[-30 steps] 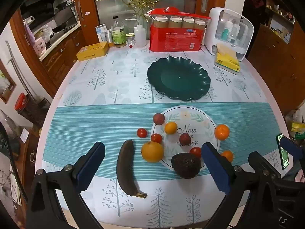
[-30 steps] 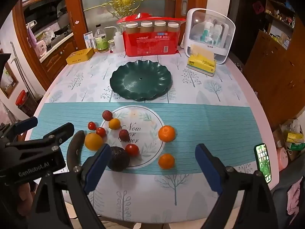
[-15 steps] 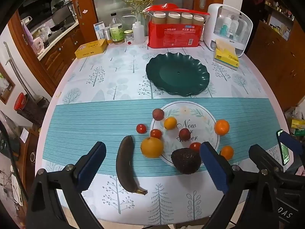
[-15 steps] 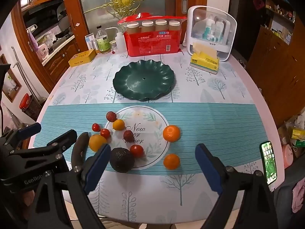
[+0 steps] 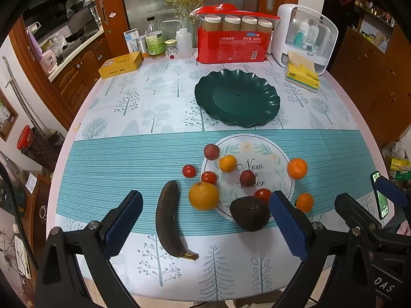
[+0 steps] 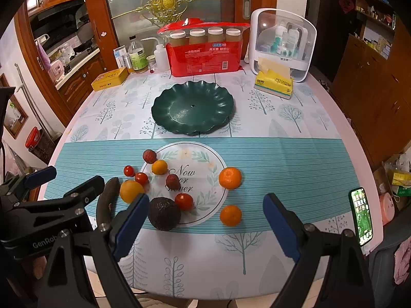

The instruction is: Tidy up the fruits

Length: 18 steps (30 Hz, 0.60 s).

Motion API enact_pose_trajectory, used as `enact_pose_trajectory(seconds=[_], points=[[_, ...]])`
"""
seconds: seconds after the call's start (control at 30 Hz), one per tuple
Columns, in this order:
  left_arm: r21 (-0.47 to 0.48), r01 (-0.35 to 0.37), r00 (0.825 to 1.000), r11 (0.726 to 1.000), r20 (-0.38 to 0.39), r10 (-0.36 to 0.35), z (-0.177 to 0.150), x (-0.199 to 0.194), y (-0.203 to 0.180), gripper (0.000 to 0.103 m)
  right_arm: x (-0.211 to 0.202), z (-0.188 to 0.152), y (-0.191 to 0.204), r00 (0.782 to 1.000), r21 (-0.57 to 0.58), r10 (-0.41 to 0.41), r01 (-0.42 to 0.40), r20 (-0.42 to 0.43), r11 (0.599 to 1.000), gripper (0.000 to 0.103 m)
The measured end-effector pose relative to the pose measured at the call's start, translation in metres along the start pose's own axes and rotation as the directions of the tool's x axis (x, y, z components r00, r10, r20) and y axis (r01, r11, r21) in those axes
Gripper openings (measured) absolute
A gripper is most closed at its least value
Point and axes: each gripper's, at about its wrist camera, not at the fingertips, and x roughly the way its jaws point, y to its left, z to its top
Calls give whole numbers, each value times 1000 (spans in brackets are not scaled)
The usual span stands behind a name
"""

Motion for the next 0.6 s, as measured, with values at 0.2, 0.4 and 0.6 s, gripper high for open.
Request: enact_pose_trajectory(seconds=[0.2,0.4,0.6], points=[[0,1,1000,1000,0,-1,0,0,0,98,0,-1,1,1000,0,0,0,1,1000,91],[0,2,1000,1000,1,-2,0,1,0,98,0,-2,2,1000,0,0,0,1,1000,91],[-1,2,1000,1000,0,-2,0,0,0,98,0,-2,2,1000,0,0,0,4,1000,91]])
